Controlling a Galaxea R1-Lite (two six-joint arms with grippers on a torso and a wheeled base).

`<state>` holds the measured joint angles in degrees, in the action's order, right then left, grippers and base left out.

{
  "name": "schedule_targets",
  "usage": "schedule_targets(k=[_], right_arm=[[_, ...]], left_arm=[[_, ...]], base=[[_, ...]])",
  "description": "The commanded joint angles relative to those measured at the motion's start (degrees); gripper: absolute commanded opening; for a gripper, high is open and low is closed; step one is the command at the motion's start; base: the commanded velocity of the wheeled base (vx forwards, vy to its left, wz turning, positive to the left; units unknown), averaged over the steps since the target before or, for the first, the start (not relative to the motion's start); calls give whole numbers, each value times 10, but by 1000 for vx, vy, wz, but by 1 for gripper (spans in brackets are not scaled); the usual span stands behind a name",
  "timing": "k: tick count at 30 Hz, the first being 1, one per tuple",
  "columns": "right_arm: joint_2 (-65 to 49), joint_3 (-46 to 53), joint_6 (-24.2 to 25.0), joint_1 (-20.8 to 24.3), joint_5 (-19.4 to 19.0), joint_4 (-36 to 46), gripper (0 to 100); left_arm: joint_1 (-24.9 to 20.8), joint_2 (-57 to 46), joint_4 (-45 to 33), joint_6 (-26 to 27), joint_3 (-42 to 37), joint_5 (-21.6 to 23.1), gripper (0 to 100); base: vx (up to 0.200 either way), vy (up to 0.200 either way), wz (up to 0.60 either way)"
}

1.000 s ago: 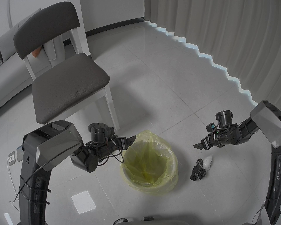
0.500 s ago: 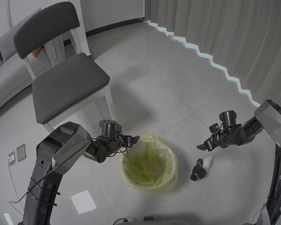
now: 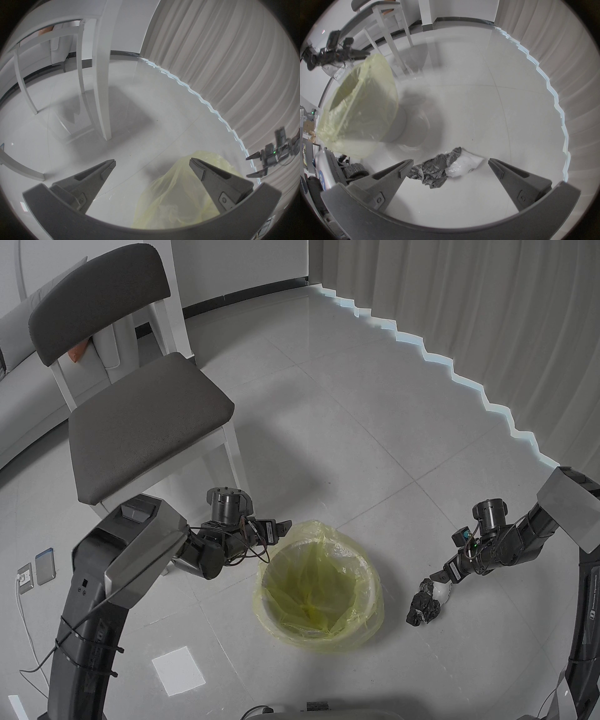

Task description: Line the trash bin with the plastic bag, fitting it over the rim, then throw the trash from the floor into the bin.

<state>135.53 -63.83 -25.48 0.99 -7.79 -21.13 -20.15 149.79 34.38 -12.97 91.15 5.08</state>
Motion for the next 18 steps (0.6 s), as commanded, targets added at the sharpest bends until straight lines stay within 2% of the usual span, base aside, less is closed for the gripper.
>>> schedule_targets(k=[1,4,8,14,18], right_arm=[[61,-12,-26,-21,4,-4,100],[79,-18,-39,-24,5,-3,100],[85,-44,-39,-25,3,19,100],[86,-87,-40,-26,-2,18,100],[94,-153,-37,-33,-10,25,100]], left_arm=[[13,-82,3,-6,-59,8,100],[14,-110,8,-7,-85,15,100],[26,-170,54,-3,-166,34,100],[38,-230,83,-4,-256,64,100],[39,-237,147,-7,-292,63,100]], base=[[0,0,0],[0,0,0],[0,0,0],[-200,0,0],[0,0,0]])
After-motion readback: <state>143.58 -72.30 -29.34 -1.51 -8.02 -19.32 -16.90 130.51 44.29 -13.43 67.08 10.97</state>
